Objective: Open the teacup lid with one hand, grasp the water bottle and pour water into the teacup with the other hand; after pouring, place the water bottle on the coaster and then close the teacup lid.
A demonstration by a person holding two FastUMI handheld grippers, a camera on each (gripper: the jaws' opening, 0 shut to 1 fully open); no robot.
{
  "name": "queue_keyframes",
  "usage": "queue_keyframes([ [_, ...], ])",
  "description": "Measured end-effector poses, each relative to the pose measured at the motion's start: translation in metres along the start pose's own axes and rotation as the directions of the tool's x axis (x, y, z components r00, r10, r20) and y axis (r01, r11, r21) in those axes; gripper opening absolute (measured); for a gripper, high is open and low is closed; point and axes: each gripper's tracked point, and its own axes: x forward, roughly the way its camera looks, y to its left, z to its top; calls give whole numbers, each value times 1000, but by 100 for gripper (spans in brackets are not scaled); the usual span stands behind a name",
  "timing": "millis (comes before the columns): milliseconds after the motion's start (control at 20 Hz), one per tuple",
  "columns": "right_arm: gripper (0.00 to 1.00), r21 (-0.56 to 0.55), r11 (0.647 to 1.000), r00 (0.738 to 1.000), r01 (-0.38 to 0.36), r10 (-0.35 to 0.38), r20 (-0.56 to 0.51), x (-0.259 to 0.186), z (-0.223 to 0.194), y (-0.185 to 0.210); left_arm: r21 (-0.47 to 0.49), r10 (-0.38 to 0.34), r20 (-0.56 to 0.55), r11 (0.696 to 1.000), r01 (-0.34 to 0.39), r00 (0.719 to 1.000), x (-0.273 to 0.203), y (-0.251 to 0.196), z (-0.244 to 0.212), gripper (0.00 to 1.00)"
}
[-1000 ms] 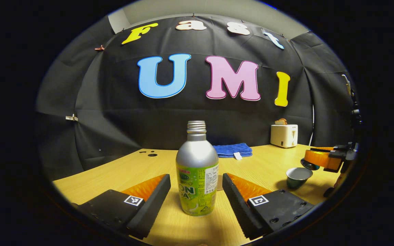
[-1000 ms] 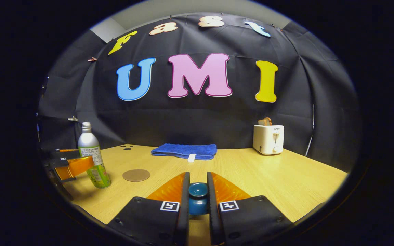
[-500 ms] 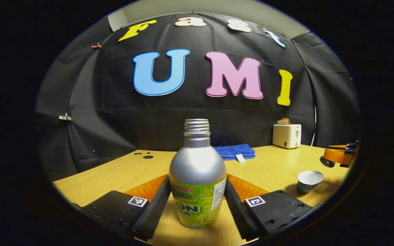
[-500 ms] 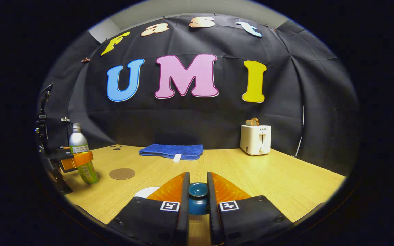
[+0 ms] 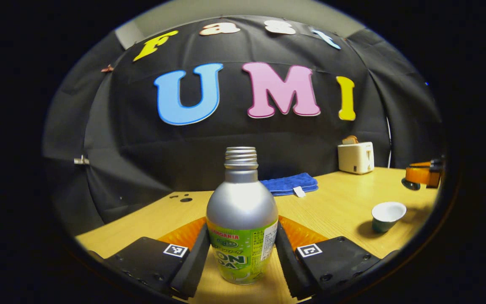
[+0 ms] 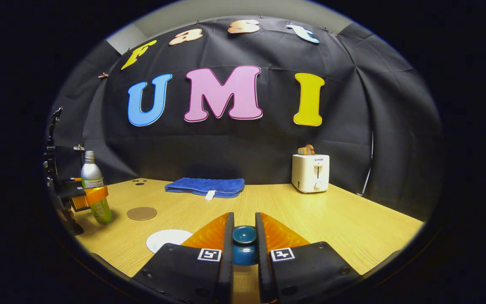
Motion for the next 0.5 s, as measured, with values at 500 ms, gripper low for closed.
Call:
queue_keyframes([
  [500,28,1,1000,1000,-1,1,2,5,1,-22,755,-154,50,652,63,987,7,-68,35,79],
])
